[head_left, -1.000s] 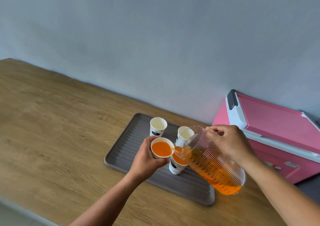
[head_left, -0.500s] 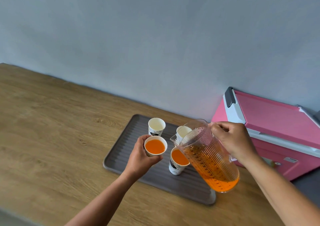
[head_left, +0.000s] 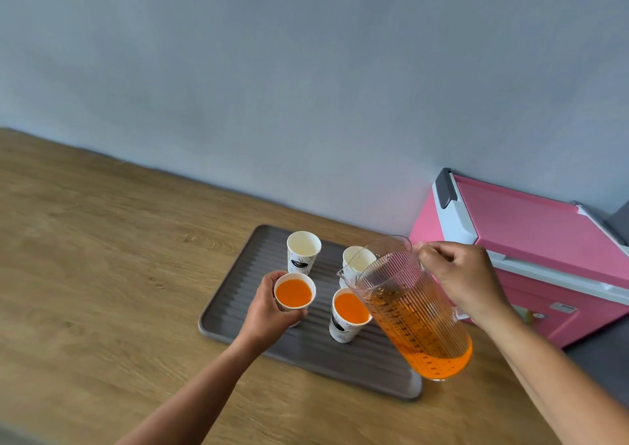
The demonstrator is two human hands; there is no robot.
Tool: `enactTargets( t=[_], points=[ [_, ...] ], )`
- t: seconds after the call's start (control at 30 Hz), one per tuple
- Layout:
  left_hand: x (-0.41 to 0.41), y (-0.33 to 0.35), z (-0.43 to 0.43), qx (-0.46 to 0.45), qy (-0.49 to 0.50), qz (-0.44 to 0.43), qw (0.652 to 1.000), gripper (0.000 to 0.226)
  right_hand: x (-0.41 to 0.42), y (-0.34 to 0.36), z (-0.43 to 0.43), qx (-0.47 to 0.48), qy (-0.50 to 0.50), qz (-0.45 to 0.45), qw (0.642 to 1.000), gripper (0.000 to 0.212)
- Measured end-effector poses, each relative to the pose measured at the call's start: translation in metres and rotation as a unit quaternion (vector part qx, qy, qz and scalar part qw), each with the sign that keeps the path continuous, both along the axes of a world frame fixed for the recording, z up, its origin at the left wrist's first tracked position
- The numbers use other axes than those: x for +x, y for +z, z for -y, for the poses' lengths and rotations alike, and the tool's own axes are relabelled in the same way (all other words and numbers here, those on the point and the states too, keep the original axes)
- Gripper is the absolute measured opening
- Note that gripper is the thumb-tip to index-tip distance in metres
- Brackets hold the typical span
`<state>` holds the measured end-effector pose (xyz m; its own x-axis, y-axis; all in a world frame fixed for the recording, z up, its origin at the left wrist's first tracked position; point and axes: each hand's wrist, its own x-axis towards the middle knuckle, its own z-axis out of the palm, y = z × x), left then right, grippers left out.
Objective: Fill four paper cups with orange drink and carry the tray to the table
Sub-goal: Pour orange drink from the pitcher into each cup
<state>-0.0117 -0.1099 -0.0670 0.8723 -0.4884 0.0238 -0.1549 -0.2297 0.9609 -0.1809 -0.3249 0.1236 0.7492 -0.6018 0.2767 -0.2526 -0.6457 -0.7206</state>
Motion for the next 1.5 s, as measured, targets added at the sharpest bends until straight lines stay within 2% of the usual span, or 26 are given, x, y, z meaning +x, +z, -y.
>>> enactTargets(
  t=[0.27,0.4,0.47,0.57,0.67,0.8,1.03,1.27,1.5],
  points=[
    [0.005,-0.007,0.0,-0.004,-0.019,-0.006,1.0,0.081,-0.001,0.0,0.001,-0.003,-0.007,-0.002,1.0,0.017],
    [0.007,0.002,-0.002,0.026,-0.044,0.008,0.999,0.115,0.0,0.003,-0.001,-0.005,-0.006,0.004,1.0,0.014],
    [0.01,0.016,-0.003,0.007,-0.036,0.016,0.999,0.12,0.001,0.004,-0.001,-0.008,-0.009,0.01,1.0,0.017],
    [0.024,0.035,0.001,-0.035,0.01,0.001,0.999,0.106,0.003,0.005,-0.001,-0.013,-0.016,0.009,1.0,0.019],
    [0.05,0.046,0.017,0.01,0.022,0.007,1.0,0.096,0.005,0.002,0.003,-0.015,-0.027,0.002,1.0,0.021],
    [0.078,0.043,0.039,0.095,-0.04,-0.017,0.995,0.105,0.007,0.0,0.006,-0.02,-0.029,-0.007,0.999,0.026],
    [0.098,0.037,0.066,0.121,-0.077,-0.012,0.99,0.105,0.011,0.0,0.01,-0.02,-0.039,-0.019,0.999,0.029],
    [0.102,0.028,0.074,0.098,-0.053,0.003,0.994,0.085,0.014,0.003,0.015,-0.018,-0.055,-0.019,0.998,0.031],
    [0.095,0.063,0.074,0.0,-0.073,0.088,0.993,0.076,0.021,0.015,0.015,-0.023,-0.067,-0.022,0.997,0.037]
  ],
)
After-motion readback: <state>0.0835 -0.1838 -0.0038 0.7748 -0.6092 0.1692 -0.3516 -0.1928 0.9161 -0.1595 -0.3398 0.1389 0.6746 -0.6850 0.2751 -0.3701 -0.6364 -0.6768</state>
